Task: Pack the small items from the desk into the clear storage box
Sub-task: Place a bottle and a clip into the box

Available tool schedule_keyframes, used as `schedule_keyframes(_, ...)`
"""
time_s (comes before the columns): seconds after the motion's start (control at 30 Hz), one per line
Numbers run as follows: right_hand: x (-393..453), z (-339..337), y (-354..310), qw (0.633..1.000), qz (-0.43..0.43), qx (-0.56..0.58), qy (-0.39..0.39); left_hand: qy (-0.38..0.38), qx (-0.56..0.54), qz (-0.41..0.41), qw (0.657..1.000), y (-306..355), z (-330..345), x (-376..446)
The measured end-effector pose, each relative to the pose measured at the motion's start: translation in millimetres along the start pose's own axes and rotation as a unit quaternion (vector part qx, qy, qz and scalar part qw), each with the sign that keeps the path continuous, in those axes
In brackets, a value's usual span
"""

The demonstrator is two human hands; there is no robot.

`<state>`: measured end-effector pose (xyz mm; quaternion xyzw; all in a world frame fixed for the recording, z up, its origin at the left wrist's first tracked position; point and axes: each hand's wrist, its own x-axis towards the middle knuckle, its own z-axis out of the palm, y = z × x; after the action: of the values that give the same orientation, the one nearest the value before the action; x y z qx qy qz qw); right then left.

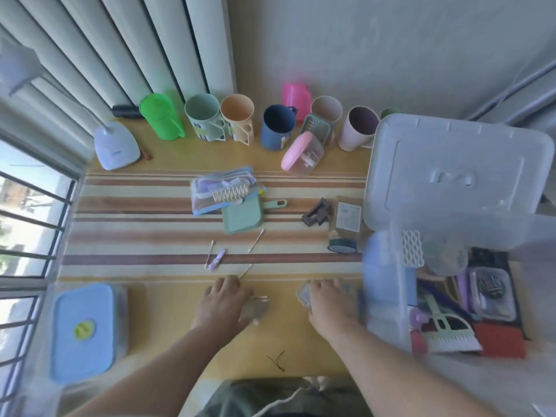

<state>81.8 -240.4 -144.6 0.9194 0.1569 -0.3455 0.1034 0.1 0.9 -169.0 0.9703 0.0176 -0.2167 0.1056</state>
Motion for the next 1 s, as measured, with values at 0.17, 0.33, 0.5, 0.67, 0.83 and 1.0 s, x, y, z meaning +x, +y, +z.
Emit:
schedule_keyframes(0.17, -1, -5, -11, 0.993, -0.054, 0.092, 0.051, 0.0, -0.003, 0.007, 1.0, -6, -11, 7)
schedule_keyframes(0.33, -11, -39, -27, 0.89, -0.059, 0.444, 0.085, 0.029, -0.074, -0.012, 0.997, -12, -39, 6)
schedule_keyframes(0.5, -44, -101, -11, 0.748, -0.063, 0.656, 0.081, 0.106, -0.156, -0.034, 0.981, -9, -101, 9)
schedule_keyframes(0.67, -90, -152, 47, 0.603, -0.093, 0.791, 0.047, 0.18, -0.215, 0.021, 0.96, 47, -168, 22)
schedule_keyframes(0.83, -112, -153, 140, 0.494, -0.081, 0.864, 0.057, 0.203, -0.222, 0.138, 0.944, 147, -193, 26)
schedule_keyframes(1.0, -124, -119, 228, 0.575, 0.008, 0.802, 0.159, 0.153, -0.172, 0.23, 0.946, 240, -180, 29)
